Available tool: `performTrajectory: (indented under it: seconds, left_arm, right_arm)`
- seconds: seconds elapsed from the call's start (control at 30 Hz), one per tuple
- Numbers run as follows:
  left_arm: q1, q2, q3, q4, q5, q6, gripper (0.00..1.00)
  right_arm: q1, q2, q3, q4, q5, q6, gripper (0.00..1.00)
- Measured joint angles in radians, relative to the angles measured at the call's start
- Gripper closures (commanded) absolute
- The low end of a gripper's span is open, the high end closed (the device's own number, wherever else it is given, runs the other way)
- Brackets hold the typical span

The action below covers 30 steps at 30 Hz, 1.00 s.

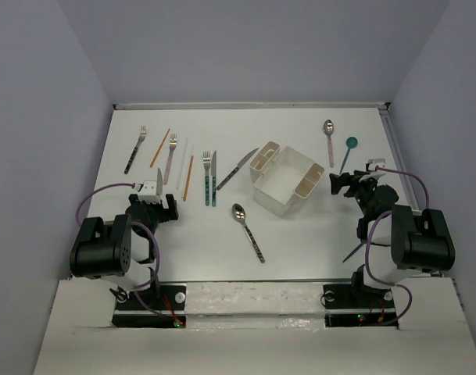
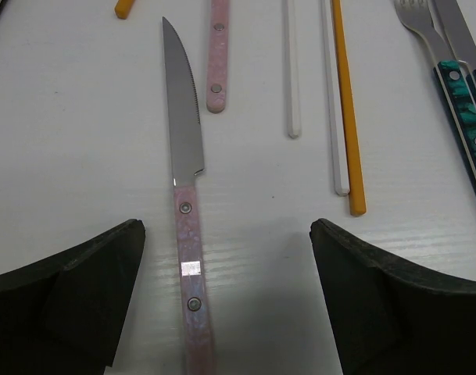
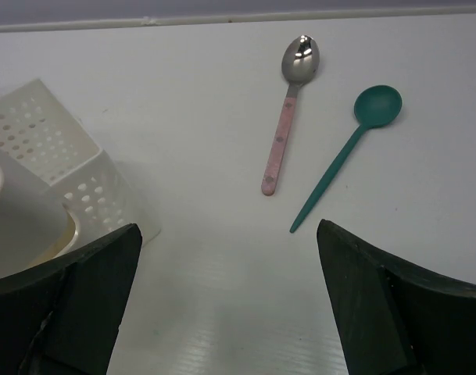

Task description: Sort the eating utensils into containers

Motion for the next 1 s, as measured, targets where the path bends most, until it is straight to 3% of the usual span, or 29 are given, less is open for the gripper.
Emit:
performTrajectory:
  seconds: [0.33, 0.5, 0.67, 0.8, 1.0]
  left_arm:
    - [0.0, 0.0, 0.0, 0.0, -0.002, 0.001, 0.01]
    - [0.0, -0.001, 0.0, 0.0, 0.007, 0.011, 0.01]
    - [0.082, -0.07, 0.0, -0.005, 0.07, -0.034, 0.01]
    - [0.156, -0.154, 0.0, 0.012, 0.106, -0.093, 0.01]
    - [0.175, -0.186, 0.002, 0.021, 0.174, -0.143, 0.01]
  right_arm:
    - [0.0, -0.014, 0.006, -0.018, 0.014, 0.006, 0.0]
    - [0.0, -0.207, 0.032, -0.196, 0.105, 0.039, 0.0]
    - [0.0, -0.378, 0.32, -0.573, 0.24, 0.109, 0.0]
    - [0.0, -0.353, 0.594, -0.802, 0.235, 0.102, 0.02]
    - [0.0, -0.281, 0.813, -1.036, 0.157, 0.116, 0.07]
